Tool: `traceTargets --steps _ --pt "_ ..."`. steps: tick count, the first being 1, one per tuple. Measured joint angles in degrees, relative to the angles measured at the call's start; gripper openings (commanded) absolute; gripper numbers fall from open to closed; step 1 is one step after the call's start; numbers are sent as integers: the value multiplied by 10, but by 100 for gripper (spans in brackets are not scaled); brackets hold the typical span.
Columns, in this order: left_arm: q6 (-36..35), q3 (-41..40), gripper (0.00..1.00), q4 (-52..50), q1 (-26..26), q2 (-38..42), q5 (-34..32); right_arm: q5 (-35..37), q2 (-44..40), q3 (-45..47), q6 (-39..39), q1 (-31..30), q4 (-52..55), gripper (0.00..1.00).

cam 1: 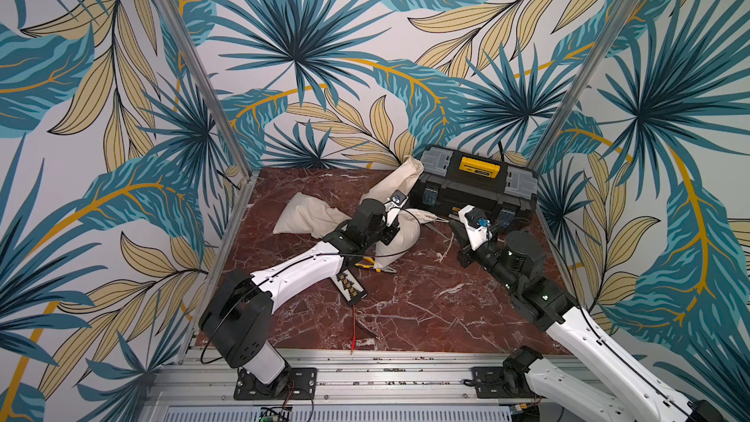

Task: Close the soil bag
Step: Frap the soil bag at the center of the board, then place the soil bag at the corner of the board.

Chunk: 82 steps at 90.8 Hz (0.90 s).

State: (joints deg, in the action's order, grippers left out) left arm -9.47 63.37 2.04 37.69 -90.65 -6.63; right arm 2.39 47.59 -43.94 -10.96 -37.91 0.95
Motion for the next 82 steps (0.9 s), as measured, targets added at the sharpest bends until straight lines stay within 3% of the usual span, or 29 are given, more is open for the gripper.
traceTargets --steps 10,16,29,39,46,61,71,82 --pt "2 -24 9 1 -5 13 3 4 0 0 1 0 -1 0" --pt "4 -31 16 0 -9 19 11 10 0 0 1 0 -2 0" --pt "9 -60 42 15 -30 43 45 59 4 -20 0 8 10 0" --pt "14 -90 74 31 -40 67 88 125 5 -53 -6 16 26 0" --pt "28 -102 84 42 -50 76 107 189 2 -78 -13 23 36 0" --pt "53 -97 95 65 -64 76 102 346 -38 -95 -42 28 54 0" --pt "63 -45 99 57 -71 41 75 437 -77 -95 -59 33 54 0" --pt "62 19 99 60 -74 -21 50 503 -99 -93 -62 36 40 9"
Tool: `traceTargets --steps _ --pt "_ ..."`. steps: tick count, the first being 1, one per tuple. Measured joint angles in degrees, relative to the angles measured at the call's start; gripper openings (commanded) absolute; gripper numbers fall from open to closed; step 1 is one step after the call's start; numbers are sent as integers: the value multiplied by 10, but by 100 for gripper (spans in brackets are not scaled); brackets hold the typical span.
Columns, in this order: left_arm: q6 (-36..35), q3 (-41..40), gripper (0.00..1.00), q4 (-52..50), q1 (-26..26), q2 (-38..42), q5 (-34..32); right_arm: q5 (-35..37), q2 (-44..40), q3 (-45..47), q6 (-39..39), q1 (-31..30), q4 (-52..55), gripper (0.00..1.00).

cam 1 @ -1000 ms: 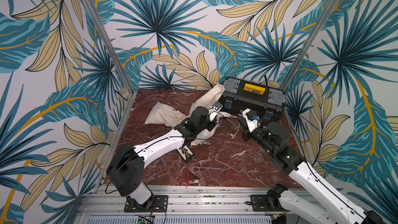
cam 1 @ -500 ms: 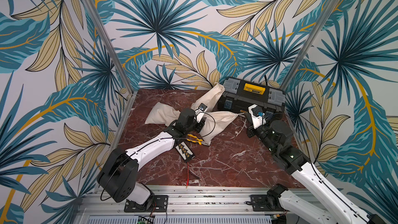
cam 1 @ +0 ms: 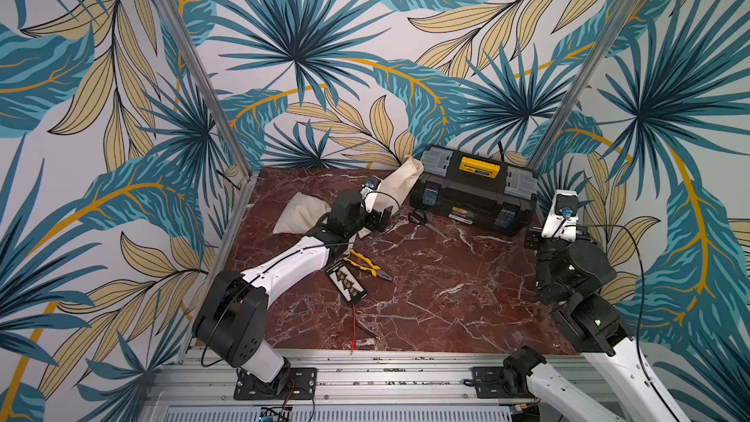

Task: Close the soil bag
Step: Place the soil bag at the corner of the board, then move the soil bag to the center of the board.

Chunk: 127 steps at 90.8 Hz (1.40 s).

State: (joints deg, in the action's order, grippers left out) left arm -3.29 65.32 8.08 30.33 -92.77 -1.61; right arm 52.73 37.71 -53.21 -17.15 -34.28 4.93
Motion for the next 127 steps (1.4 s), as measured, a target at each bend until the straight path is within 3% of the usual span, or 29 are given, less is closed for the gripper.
traceTargets --steps 17,27,34,43,51,56,63,100,127 --pt "-19 106 99 -9 2 -110 -29 7 29 90 57 1 -39 14" --pt "-35 154 97 -12 4 -160 -51 -31 98 162 105 9 -54 17" --pt "-44 178 91 -18 4 -184 -61 -65 146 200 131 14 -66 26" --pt "-57 210 67 -25 4 -210 -66 -105 197 215 158 17 -79 44" --pt "-61 218 36 -25 4 -217 -60 -140 214 214 174 17 -95 57" --pt "-68 218 16 -26 4 -217 -47 -162 213 210 173 17 -101 62" --pt "-66 208 0 -22 4 -209 -28 -197 202 201 175 17 -111 67" --pt "-69 -40 0 0 2 22 118 -461 164 121 144 17 -151 71" --pt "-47 -84 0 -2 3 60 162 -629 200 103 142 16 -154 71"
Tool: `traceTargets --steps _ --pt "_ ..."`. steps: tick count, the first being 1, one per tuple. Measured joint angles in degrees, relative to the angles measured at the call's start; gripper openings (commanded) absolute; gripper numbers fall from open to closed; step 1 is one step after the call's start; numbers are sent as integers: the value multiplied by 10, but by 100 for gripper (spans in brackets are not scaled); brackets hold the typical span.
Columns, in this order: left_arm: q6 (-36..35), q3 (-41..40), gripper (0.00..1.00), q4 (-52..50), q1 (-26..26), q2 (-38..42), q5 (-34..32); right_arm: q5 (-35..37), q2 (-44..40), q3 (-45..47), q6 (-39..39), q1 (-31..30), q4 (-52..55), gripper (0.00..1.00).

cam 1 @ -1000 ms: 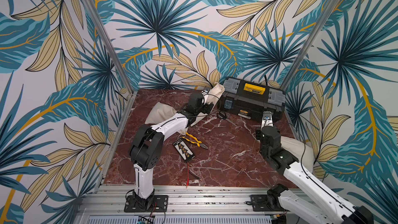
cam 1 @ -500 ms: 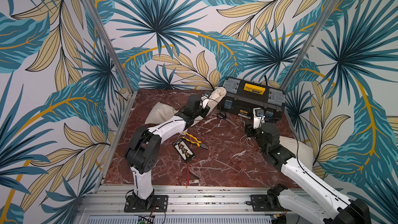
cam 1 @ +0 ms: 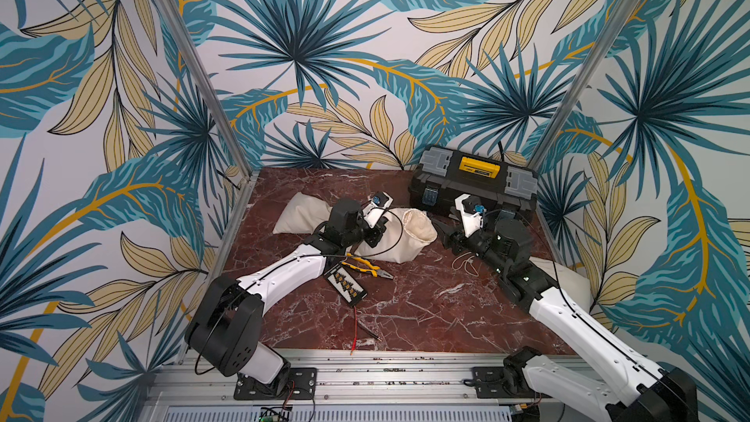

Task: Close the soil bag
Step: Move the soil bag to the center of the board, then adjust the soil bag at the center of the board.

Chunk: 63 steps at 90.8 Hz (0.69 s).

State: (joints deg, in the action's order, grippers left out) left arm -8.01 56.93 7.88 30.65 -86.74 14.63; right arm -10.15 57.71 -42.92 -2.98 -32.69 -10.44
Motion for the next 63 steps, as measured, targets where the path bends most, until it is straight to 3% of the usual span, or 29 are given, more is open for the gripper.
traceTargets --steps 15,46,56,63 --pt "8 0 0 0 0 0 11 -54 1 0 15 -7 -3 71" --pt "15 0 0 0 0 0 16 -66 79 -25 24 -26 -5 58" --pt "16 0 0 0 0 0 16 -55 97 -33 26 -30 -4 48" --pt "17 0 0 -1 0 0 17 -38 104 -40 25 -30 -5 31"
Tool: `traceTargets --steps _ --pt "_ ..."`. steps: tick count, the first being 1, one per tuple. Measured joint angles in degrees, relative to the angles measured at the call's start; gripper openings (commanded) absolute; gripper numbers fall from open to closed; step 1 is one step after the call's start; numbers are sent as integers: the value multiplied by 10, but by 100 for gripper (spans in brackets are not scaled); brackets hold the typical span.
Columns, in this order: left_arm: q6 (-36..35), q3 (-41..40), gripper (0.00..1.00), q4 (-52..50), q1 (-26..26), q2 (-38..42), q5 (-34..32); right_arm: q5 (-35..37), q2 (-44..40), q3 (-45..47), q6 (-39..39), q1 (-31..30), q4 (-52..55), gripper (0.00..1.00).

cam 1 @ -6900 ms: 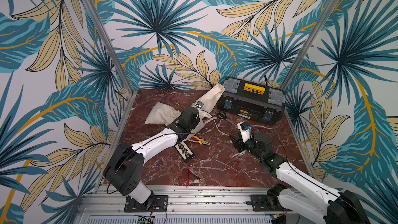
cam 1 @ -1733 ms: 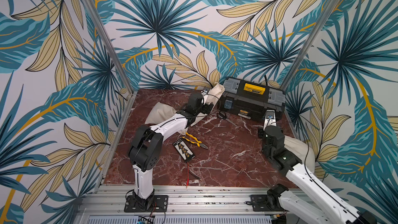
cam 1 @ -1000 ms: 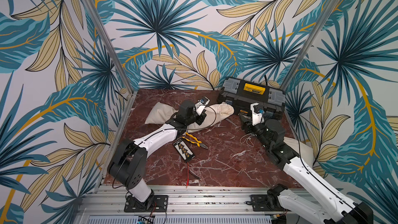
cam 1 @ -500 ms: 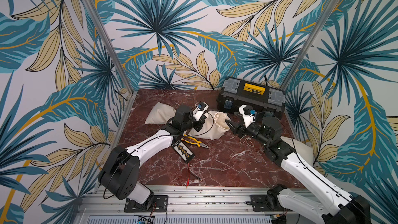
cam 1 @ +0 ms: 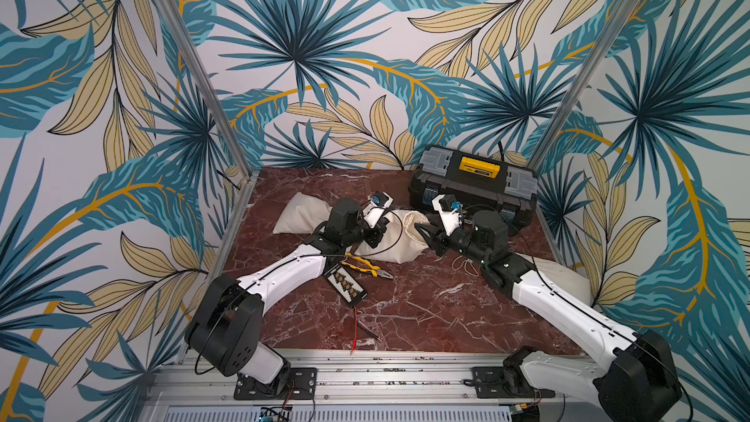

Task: Close the soil bag
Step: Adjust the soil bag at the center of the board.

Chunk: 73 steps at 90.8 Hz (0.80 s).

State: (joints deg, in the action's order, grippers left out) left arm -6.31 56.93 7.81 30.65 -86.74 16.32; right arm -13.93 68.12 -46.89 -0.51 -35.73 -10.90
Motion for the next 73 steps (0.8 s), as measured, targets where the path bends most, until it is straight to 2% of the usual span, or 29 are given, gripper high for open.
traceTargets --steps 6,10,29,45,54,64,73 --pt "2 0 0 0 0 0 0 19 6 -7 -3 0 0 8" --pt "3 0 0 -1 0 1 -1 29 10 -13 -9 0 3 0" --pt "19 16 0 -29 7 17 -66 67 29 -93 -44 -5 60 0" --pt "41 82 2 -61 19 54 -176 73 123 -297 -103 -5 119 0" --pt "57 92 6 -60 36 88 -233 59 182 -390 -126 -4 126 10" --pt "94 52 7 -24 64 112 -257 29 224 -417 -136 -1 113 14" --pt "142 -26 7 30 87 108 -253 1 239 -374 -134 2 95 15"
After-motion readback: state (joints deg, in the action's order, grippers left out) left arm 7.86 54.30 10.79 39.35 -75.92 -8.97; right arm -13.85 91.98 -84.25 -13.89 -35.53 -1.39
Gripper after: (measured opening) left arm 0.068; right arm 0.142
